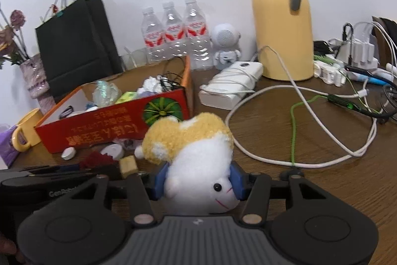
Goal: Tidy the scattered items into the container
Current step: 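Grasp the red rose with the left gripper while the right grasps the white-and-yellow plush toy, then lift the rose and plush toy and carry them over the box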
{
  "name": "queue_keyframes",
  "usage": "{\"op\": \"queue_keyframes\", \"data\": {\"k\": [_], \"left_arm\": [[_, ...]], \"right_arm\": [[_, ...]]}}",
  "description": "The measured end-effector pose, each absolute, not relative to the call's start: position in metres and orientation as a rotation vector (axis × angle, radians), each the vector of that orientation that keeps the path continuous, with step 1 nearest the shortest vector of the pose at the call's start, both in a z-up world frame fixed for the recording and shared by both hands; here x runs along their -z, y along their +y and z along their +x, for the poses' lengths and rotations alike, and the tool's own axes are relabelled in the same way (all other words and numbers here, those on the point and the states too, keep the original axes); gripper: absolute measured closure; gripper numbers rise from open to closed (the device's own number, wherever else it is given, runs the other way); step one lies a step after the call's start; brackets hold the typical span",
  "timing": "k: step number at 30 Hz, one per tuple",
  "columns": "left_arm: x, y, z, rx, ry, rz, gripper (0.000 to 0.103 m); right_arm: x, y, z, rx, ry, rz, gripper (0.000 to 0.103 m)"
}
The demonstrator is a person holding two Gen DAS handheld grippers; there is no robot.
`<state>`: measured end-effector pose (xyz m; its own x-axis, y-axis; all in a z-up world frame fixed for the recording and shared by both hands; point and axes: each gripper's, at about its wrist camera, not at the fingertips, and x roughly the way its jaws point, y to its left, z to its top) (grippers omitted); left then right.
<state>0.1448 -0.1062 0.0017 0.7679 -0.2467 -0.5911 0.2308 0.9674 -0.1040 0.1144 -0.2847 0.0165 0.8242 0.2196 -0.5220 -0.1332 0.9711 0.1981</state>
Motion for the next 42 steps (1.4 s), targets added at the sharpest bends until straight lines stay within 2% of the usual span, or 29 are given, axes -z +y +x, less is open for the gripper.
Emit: {"op": "queue_keyframes", "data": {"k": [6, 7, 8, 9, 10, 13, 15, 16, 17, 18, 19, 21, 24, 26, 31, 37, 42], "left_arm": [[-0.023, -0.082, 0.111, 0.218, 0.594, -0.058, 0.061], [-0.026, -0.078, 0.106, 0.209, 0.588, -0.068, 0.061], [-0.03, -0.074, 0.099, 0.205, 0.58, -0.078, 0.061], [-0.034, -0.07, 0.092, 0.201, 0.569, -0.085, 0.061], [-0.037, -0.068, 0.083, 0.196, 0.554, -0.088, 0.061], [-0.044, -0.063, 0.059, 0.183, 0.514, -0.055, 0.061], [-0.044, -0.058, 0.044, 0.171, 0.51, -0.046, 0.061], [-0.044, -0.054, 0.037, 0.174, 0.511, -0.05, 0.061], [-0.043, -0.05, 0.031, 0.175, 0.512, -0.055, 0.061], [-0.043, -0.046, 0.026, 0.168, 0.514, -0.06, 0.061], [-0.042, -0.043, 0.023, 0.165, 0.518, -0.064, 0.061], [-0.039, -0.039, 0.021, 0.16, 0.53, -0.079, 0.061], [-0.038, -0.034, 0.018, 0.16, 0.539, -0.097, 0.061], [-0.039, -0.033, 0.014, 0.161, 0.531, -0.101, 0.061], [-0.039, -0.03, 0.006, 0.16, 0.523, -0.108, 0.061], [-0.033, -0.032, -0.018, 0.201, 0.53, -0.153, 0.062], [-0.049, -0.039, -0.036, 0.24, 0.504, -0.125, 0.062]], "right_arm": [[-0.039, -0.271, 0.085, -0.253, 0.48, 0.106, 0.056], [-0.041, -0.267, 0.08, -0.265, 0.466, 0.095, 0.063], [-0.045, -0.263, 0.075, -0.277, 0.455, 0.084, 0.081], [-0.048, -0.259, 0.07, -0.287, 0.452, 0.076, 0.088], [-0.05, -0.256, 0.066, -0.294, 0.45, 0.068, 0.091], [-0.051, -0.243, 0.052, -0.296, 0.454, 0.016, 0.09], [-0.049, -0.243, 0.044, -0.321, 0.465, 0.012, 0.081], [-0.048, -0.245, 0.041, -0.341, 0.463, 0.011, 0.052], [-0.046, -0.247, 0.037, -0.345, 0.453, 0.001, 0.016], [-0.044, -0.248, 0.037, -0.325, 0.439, -0.016, 0.005], [-0.041, -0.249, 0.039, -0.285, 0.426, -0.048, 0.002], [-0.033, -0.247, 0.053, -0.239, 0.458, -0.11, 0.008], [-0.018, -0.244, 0.077, -0.306, 0.583, -0.126, 0.025], [-0.009, -0.243, 0.085, -0.326, 0.634, -0.104, 0.054], [-0.009, -0.24, 0.075, -0.346, 0.678, -0.061, 0.058], [-0.028, -0.237, 0.017, -0.363, 0.581, -0.044, 0.058], [-0.044, -0.235, -0.022, -0.381, 0.522, -0.031, 0.058]]}}
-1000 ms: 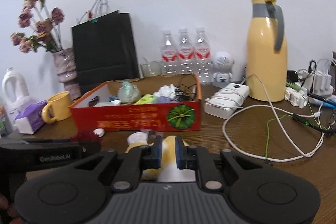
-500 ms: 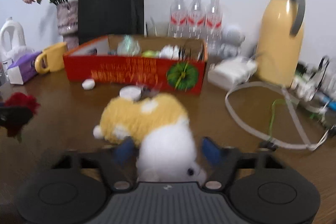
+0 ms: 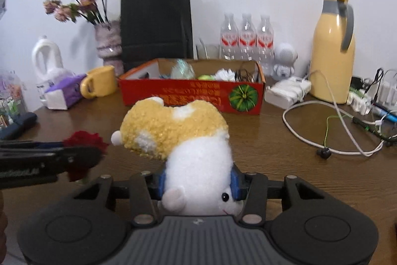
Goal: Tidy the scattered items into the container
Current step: 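Lift the rose and plush toy and carry them over the box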
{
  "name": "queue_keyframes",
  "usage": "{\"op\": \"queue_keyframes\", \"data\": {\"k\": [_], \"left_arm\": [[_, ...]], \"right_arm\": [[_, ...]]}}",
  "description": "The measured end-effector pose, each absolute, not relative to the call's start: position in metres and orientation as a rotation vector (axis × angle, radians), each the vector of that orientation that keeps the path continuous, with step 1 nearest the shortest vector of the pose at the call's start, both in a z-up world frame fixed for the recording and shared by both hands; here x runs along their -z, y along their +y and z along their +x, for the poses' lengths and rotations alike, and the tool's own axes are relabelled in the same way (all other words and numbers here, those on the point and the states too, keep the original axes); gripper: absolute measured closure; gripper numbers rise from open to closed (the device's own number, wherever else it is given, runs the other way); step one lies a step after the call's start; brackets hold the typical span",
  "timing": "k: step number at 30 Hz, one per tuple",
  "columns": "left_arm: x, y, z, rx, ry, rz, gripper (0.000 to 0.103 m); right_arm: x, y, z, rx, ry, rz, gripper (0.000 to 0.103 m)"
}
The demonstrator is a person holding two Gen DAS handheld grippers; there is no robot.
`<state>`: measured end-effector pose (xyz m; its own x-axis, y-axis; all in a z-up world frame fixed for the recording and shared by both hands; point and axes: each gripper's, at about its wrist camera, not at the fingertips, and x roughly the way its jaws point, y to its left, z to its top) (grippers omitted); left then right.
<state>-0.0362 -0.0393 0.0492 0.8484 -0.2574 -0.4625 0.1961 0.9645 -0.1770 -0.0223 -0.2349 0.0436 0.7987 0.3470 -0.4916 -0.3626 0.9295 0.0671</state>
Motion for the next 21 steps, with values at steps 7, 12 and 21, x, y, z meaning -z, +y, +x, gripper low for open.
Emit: {"op": "queue_keyframes", "data": {"k": [7, 12, 21], "left_arm": [[-0.068, -0.037, 0.007, 0.237, 0.461, -0.146, 0.063], [-0.091, -0.04, 0.073, 0.227, 0.424, -0.17, 0.063], [-0.099, -0.045, 0.247, 0.233, 0.651, -0.225, 0.062]], "right_arm": [[-0.066, -0.245, 0.006, -0.34, 0.453, 0.04, 0.058], [-0.084, -0.253, 0.064, -0.318, 0.427, 0.058, 0.058], [-0.108, -0.238, 0.236, -0.332, 0.682, 0.004, 0.057]]}}
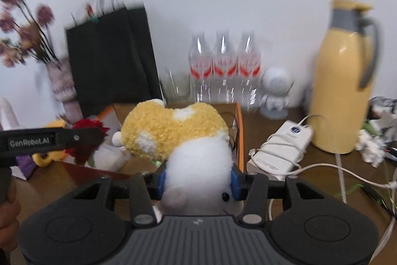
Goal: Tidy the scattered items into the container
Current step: 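Lift the rose and plush toy and carry them over the box, then open both grippers to drop the rose and plush toy into the box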
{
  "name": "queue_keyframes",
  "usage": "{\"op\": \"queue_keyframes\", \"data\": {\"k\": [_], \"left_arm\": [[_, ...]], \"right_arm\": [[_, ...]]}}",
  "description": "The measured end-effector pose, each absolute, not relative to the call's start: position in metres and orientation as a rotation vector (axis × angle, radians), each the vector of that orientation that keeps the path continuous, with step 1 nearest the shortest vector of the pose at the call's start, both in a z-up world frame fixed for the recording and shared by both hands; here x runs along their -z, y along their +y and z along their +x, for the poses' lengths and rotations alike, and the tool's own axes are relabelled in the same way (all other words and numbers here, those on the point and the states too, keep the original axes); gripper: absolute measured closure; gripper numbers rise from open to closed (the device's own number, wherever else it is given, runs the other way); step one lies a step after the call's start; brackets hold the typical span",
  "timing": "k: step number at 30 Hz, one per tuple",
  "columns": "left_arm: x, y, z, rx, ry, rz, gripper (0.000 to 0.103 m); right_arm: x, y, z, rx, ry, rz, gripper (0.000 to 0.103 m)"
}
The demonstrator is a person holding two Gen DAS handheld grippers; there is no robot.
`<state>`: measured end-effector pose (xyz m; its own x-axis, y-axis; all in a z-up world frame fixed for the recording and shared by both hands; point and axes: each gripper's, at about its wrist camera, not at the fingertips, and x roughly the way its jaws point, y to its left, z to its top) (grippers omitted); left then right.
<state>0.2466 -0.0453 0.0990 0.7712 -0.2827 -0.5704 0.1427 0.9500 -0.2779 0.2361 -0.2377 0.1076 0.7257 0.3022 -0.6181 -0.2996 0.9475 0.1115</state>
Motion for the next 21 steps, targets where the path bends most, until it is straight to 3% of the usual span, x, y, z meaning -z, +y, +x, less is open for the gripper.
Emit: {"op": "queue_keyframes", "data": {"k": [7, 13, 14, 18, 21], "left_arm": [[-0.055, -0.042, 0.341, 0.129, 0.868, -0.187, 0.061], [-0.03, -0.038, 0.369, 0.099, 0.937, -0.193, 0.051], [-0.031, -0.037, 0.372, 0.1, 0.936, -0.206, 0.049], [-0.042, -0.035, 0.375, 0.107, 0.917, -0.225, 0.021], [-0.057, -0.034, 0.375, 0.093, 0.894, -0.201, 0.017]], "right_arm": [[-0.079, -0.193, 0.329, -0.28, 0.915, -0.15, 0.057], [-0.046, -0.169, 0.364, -0.261, 1.006, -0.234, 0.057], [-0.041, -0.167, 0.37, -0.258, 1.017, -0.232, 0.057], [-0.038, -0.164, 0.382, -0.237, 1.005, -0.194, 0.051], [-0.046, -0.167, 0.384, -0.262, 1.025, -0.136, 0.047]]}}
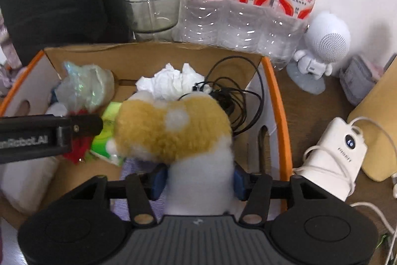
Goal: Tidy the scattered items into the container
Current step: 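Open both grippers to drop the rose and plush toy into the box, then withdraw both open tools from the box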
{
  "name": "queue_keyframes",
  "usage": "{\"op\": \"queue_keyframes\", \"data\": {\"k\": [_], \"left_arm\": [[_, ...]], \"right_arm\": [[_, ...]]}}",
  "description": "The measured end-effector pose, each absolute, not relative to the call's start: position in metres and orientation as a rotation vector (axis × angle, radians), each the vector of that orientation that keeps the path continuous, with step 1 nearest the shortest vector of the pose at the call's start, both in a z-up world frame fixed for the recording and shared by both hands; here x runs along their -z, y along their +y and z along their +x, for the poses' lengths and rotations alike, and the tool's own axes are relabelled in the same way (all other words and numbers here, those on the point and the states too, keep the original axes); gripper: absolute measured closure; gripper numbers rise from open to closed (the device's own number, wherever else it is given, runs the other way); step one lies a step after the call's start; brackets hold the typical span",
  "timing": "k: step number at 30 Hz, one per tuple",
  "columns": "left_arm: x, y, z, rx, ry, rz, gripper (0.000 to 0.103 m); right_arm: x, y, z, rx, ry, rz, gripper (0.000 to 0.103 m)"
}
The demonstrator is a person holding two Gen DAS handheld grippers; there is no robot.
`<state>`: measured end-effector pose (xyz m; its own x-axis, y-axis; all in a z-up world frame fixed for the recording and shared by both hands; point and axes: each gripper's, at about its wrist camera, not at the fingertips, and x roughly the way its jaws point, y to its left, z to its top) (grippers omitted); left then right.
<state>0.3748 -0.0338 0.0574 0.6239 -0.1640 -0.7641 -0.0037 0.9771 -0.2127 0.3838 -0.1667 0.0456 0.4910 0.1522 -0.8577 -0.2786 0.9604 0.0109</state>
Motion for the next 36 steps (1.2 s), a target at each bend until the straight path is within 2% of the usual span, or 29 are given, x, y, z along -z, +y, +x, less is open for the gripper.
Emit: {"op": "queue_keyframes", "data": {"k": [2, 4, 6, 8, 10, 14, 18, 23, 29, 36], "left_arm": [[-0.07, -0.031, 0.372, 0.079, 0.884, -0.174, 0.014], [-0.084, -0.03, 0.373, 0.055, 0.881, -0.157, 0.004], [-0.1, -0.027, 0.371, 0.058, 0.894, -0.147, 0.0], [-0.118, -0.026, 0.366, 0.061, 0.922, -0.122, 0.0], [-0.136, -0.025, 0.36, 0.032, 0.927, -0.097, 0.0], [-0.18, -0.019, 0.337, 0.014, 0.9, -0.068, 0.0], [-0.196, -0.023, 0.314, -0.003, 0.835, -0.083, 0.0], [-0.198, -0.025, 0.279, -0.011, 0.652, -0.099, 0.0], [-0.179, -0.034, 0.229, -0.015, 0.351, -0.052, 0.0], [-0.157, -0.046, 0.212, -0.016, 0.263, -0.003, 0.0]], "right_arm": [[-0.058, -0.17, 0.381, -0.266, 1.013, -0.117, 0.038], [-0.074, -0.175, 0.378, -0.256, 0.995, -0.103, 0.035], [-0.094, -0.182, 0.377, -0.256, 0.988, -0.074, 0.034], [-0.116, -0.19, 0.377, -0.268, 1.004, -0.035, 0.024], [-0.14, -0.195, 0.374, -0.286, 1.019, -0.005, 0.021], [-0.19, -0.2, 0.357, -0.32, 1.011, 0.009, 0.018], [-0.221, -0.202, 0.333, -0.323, 0.93, 0.017, 0.014], [-0.224, -0.198, 0.307, -0.33, 0.797, -0.003, 0.014], [-0.194, -0.207, 0.262, -0.373, 0.449, 0.02, 0.014], [-0.163, -0.211, 0.249, -0.355, 0.346, 0.048, 0.014]]}}
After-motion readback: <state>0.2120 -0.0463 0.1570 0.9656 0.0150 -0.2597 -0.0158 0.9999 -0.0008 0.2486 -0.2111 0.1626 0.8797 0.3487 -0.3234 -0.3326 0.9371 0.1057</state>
